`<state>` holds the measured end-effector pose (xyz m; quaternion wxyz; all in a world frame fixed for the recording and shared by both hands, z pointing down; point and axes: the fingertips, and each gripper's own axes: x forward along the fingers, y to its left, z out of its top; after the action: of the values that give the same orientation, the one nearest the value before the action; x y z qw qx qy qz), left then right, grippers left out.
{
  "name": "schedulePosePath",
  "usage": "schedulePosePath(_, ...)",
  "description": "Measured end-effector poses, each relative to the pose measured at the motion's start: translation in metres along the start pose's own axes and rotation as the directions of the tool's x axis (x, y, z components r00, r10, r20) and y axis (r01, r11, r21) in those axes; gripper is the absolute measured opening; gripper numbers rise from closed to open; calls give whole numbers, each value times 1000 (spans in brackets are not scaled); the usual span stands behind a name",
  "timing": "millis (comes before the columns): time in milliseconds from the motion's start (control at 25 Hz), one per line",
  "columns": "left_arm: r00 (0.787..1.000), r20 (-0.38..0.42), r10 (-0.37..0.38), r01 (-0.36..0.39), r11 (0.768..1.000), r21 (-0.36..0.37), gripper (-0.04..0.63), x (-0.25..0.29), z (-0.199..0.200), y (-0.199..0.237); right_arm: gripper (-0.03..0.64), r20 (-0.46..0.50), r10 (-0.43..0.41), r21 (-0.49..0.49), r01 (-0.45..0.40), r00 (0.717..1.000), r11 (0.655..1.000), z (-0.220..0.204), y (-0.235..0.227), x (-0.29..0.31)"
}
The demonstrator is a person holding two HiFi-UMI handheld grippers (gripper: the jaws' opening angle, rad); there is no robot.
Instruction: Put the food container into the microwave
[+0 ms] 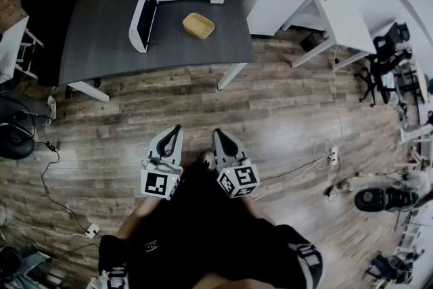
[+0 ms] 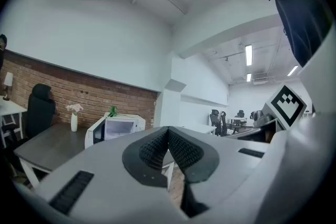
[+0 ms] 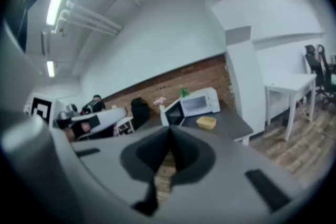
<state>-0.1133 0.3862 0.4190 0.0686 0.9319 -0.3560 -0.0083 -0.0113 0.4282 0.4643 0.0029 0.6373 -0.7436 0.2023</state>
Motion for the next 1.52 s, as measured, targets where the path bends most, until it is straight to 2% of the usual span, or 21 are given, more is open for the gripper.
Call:
schedulePosePath(640,1000,3,-12,12,1000,-22,35,-10,-3,7,32,8,16,20,-17,1000,1000,-3,16,6)
schedulePosePath(960,1000,4,-20,20,999,-43,35,-21,-2,33,34,-3,-9,-1,9,1000,1000,-8,35,23)
schedulePosePath(1320,998,22,-59,60,997,-41,35,-33,8,74,34,31,-64,-54,65,997,996,-3,58,51)
schedulePosePath(1520,998,31,-57,59,997,-48,35,-38,10,92,34,33,-81,-57,83,996,995,-2,63,65)
